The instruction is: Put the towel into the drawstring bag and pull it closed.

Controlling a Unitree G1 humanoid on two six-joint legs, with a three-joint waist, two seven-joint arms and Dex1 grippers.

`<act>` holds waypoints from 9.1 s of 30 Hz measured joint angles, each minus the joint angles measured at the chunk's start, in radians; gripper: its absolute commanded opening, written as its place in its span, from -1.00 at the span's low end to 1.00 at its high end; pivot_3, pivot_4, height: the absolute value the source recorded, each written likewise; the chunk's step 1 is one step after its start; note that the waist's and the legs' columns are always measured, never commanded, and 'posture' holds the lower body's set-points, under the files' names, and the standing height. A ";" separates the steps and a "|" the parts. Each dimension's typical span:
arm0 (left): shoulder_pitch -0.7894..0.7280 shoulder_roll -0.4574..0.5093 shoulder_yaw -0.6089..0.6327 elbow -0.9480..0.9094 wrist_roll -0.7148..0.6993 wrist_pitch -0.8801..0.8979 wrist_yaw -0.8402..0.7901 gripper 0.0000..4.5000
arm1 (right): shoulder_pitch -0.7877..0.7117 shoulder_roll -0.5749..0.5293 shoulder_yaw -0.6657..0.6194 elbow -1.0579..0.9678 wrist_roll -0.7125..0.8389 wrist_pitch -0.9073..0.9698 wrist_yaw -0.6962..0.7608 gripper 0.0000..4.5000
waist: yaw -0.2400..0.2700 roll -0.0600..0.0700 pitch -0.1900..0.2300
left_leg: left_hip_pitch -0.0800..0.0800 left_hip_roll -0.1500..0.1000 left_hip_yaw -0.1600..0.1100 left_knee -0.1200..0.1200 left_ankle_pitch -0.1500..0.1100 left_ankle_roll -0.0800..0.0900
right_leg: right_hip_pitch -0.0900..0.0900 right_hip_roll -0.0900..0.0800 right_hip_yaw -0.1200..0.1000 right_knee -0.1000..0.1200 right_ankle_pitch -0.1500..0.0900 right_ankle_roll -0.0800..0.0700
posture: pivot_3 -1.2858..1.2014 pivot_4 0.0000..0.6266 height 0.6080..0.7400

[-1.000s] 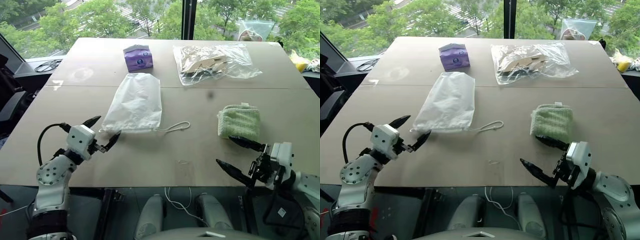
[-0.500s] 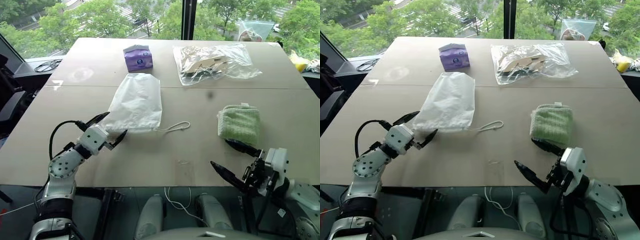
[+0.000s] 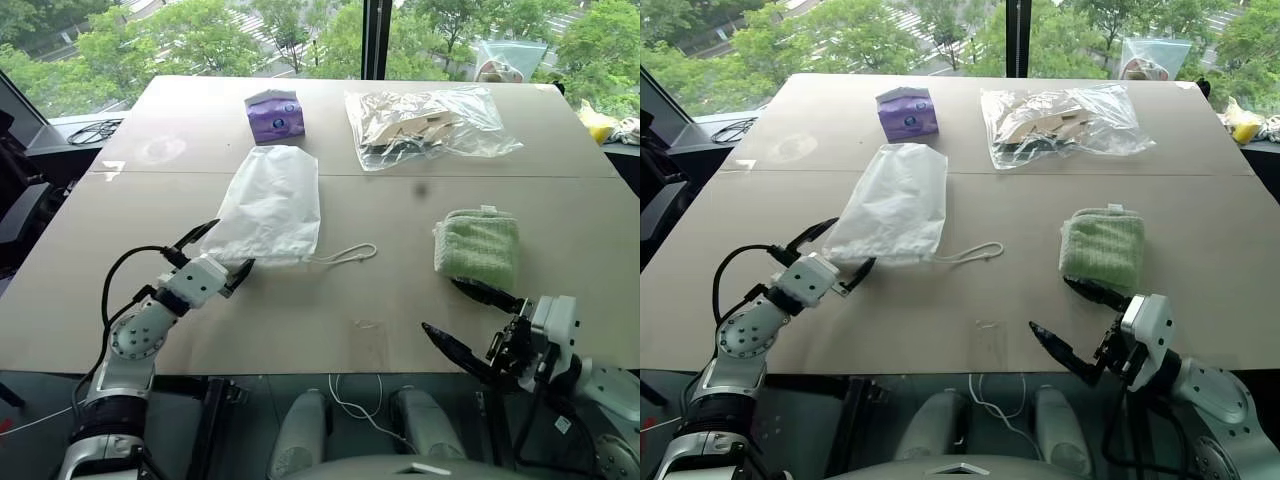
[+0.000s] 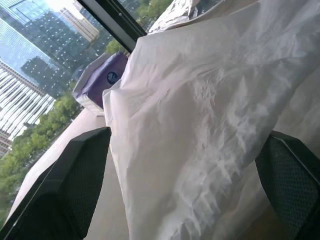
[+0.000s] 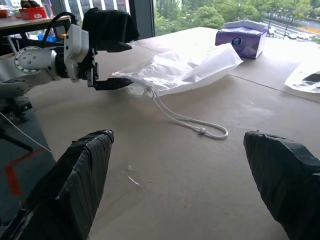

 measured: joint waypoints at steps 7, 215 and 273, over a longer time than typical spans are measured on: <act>-0.019 0.026 -0.010 0.053 0.000 -0.006 0.002 1.00 | -0.013 0.000 0.005 0.000 0.000 0.001 -0.002 0.98 | 0.002 0.000 0.000 | 0.000 0.000 0.000 0.000 0.000 0.000 | 0.000 0.000 0.000 0.000 0.000 0.000 | 0.03 -0.52 1.00; -0.739 -0.448 -0.184 -0.087 -0.612 1.482 -0.211 -1.00 | -0.872 0.591 0.006 0.426 1.125 0.332 -1.697 0.98 | -0.040 0.002 0.006 | -0.019 -0.009 -0.012 -0.002 0.001 0.000 | -0.017 0.000 -0.005 0.004 0.004 0.000 | 0.03 -0.52 1.00; -0.748 -0.495 -0.176 -0.137 -0.613 1.497 -0.246 -1.00 | -0.932 0.576 -0.079 0.577 1.011 0.322 -1.610 -0.01 | -0.041 0.002 0.006 | -0.020 -0.009 -0.013 0.000 0.001 0.000 | -0.016 0.000 -0.005 0.006 0.005 0.000 | 0.03 -0.52 1.00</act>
